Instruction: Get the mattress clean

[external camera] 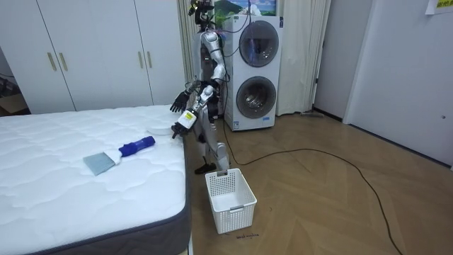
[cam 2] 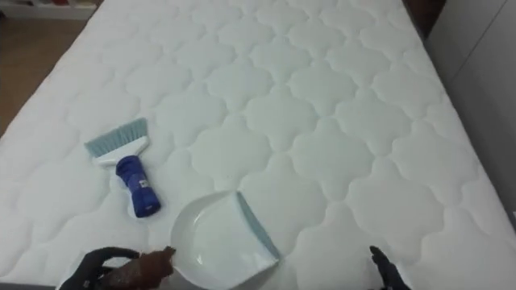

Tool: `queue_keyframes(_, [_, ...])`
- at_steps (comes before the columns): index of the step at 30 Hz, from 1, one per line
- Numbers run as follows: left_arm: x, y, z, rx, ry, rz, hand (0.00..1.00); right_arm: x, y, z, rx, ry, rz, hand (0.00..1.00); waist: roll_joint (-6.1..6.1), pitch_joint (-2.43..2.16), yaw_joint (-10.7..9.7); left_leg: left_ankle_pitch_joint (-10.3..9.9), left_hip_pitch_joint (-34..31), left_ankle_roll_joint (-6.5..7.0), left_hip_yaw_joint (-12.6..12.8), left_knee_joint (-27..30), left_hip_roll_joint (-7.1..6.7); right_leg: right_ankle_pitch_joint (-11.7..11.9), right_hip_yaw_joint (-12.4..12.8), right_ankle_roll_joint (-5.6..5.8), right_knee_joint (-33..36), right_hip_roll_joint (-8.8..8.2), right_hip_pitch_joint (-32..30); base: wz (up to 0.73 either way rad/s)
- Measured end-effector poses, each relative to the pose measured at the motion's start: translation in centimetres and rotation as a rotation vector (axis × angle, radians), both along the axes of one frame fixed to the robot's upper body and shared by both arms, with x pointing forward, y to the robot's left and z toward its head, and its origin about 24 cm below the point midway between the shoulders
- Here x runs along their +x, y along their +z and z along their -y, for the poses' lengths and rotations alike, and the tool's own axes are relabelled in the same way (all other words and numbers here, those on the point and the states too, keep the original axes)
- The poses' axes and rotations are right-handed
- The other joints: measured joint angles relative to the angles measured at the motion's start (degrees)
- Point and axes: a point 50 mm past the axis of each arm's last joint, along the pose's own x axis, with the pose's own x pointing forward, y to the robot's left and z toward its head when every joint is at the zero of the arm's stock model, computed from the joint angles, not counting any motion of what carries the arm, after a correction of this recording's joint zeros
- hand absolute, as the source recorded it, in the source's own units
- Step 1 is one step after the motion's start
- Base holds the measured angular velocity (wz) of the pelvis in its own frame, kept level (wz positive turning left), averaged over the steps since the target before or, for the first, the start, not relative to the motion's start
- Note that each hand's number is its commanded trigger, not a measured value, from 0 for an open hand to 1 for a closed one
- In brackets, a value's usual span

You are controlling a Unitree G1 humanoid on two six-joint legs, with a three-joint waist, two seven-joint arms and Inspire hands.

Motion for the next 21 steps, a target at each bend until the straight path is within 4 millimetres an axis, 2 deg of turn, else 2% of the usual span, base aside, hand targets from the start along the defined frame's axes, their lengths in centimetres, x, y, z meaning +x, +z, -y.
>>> queue_keyframes(3, [-1.5,-1.1,-0.8,-0.012,0.068,-0.074,0.00,-1.4,-0.8,0.1,0.001,-0.025,-0.064,0.00,0.06,0.01,0.03,-0.25,0.06,-0.18,0.02,-0.36,-0.04,0.31,0.07,0.36,-0.40,-0.02,0.08,0.00])
queue_keyframes(5, [-2.7,-1.8,-1.2,-0.027,0.128,-0.126,0.00,-2.2,-1.3,0.0,0.008,-0.043,-0.102,0.00,0.43,0.19,-0.01,-0.27,0.01,-0.17,0.02,-0.37,-0.03,0.79,0.08,0.47,-1.06,-0.02,0.32,0.00])
queue_keyframes(7, [-4.4,-2.6,-1.7,-0.041,0.209,-0.189,0.00,-3.3,-1.8,-0.3,0.019,-0.068,-0.151,0.00,0.55,0.07,-0.05,-0.46,0.00,-0.12,0.05,-0.60,-0.04,0.85,0.01,0.50,-0.74,-0.02,0.07,0.00])
queue_keyframes(12, [-7.3,-3.6,-1.9,-0.054,0.335,-0.291,0.00,-3.9,-2.1,-0.4,0.024,-0.113,-0.171,0.00,0.71,-0.21,0.00,-1.15,0.18,0.08,0.06,-0.94,0.04,0.80,0.17,0.64,0.07,0.18,-0.33,0.00])
queue_keyframes(17, [-9.9,-3.9,-2.4,-0.038,0.436,-0.367,0.00,-4.9,-2.5,-0.4,0.018,-0.118,-0.235,0.00,-0.07,-0.64,0.06,-1.65,1.23,0.15,-0.07,-0.89,0.22,1.01,0.12,0.74,-1.11,0.22,1.35,0.01])
queue_keyframes(21, [-11.2,-4.0,-2.6,-0.029,0.473,-0.421,0.00,-6.9,-3.1,-0.2,-0.014,-0.098,-0.369,0.00,-0.42,-0.54,0.22,-1.95,2.00,0.43,0.01,-0.80,0.13,1.24,0.18,1.04,-1.80,0.15,2.56,0.00])
